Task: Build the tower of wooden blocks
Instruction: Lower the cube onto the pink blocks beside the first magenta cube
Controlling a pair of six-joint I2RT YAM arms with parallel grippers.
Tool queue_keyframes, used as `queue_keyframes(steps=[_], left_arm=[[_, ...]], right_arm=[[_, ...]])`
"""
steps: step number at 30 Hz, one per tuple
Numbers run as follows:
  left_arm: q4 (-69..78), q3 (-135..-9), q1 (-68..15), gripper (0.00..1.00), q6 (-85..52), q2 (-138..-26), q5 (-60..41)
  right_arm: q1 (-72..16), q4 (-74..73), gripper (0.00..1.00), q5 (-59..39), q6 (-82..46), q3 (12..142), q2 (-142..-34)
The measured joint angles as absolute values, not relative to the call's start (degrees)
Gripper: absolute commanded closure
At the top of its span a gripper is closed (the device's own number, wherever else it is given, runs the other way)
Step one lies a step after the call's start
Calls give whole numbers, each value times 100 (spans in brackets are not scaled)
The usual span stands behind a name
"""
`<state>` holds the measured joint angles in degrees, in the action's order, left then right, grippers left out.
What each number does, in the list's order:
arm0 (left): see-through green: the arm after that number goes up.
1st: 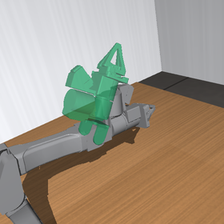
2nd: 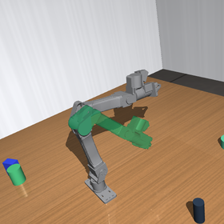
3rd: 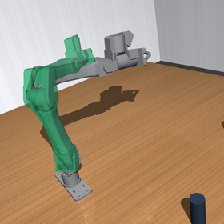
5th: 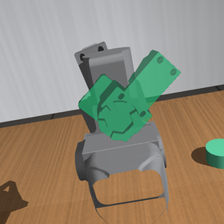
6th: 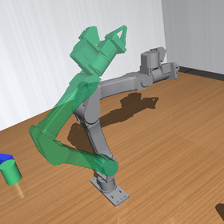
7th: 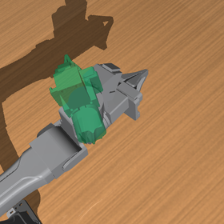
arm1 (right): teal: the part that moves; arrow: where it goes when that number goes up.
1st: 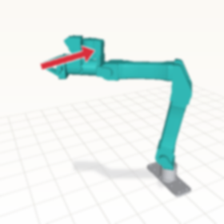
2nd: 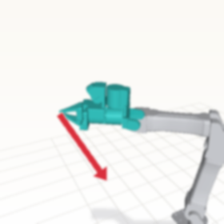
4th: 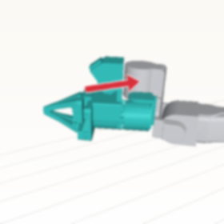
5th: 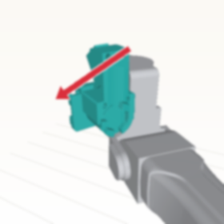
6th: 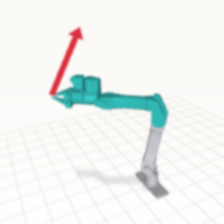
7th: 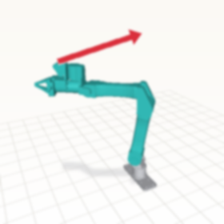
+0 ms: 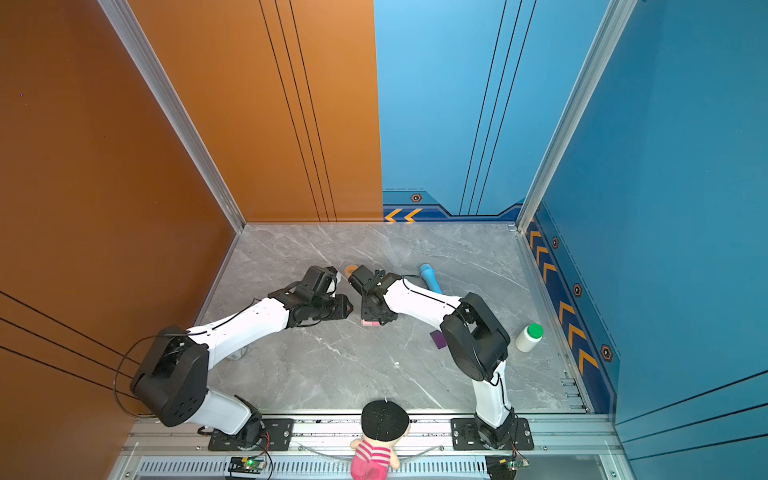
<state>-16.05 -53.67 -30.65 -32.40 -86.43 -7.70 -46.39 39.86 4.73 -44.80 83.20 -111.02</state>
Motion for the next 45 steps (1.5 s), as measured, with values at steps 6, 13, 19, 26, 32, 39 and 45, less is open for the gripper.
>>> queue_keyframes(steps=[6,13,19,26,32,39,45], left_arm=[[-1605,-5367,-3065,61,-3240,-8643,-773],[-1605,-5367,-3065,63,-3240,-8648,-773],[-1553,-5367,-3065,65,-3242,-8744,-781],[-1470,-5367,-3065,65,-3258,-8799,-821],[-1452,-5367,-3065,65,-3258,-8801,-827],[-1450,-5367,-3065,65,-3258,-8823,-827],[-1441,-5367,-3065,65,-3258,-8823,-827]], right_arm=[[-4619,3986,60,471,-4480,8320,-11102],[-4606,3977,60,469,-4480,8320,-11201],[-4606,3940,60,464,-4480,8320,-11201],[-4576,3938,60,449,-4480,8320,-11205],[-4569,3938,60,447,-4480,8320,-11205],[-4569,3887,60,425,-4480,8320,-11209],[-4569,3848,60,408,-4480,8320,-11220]])
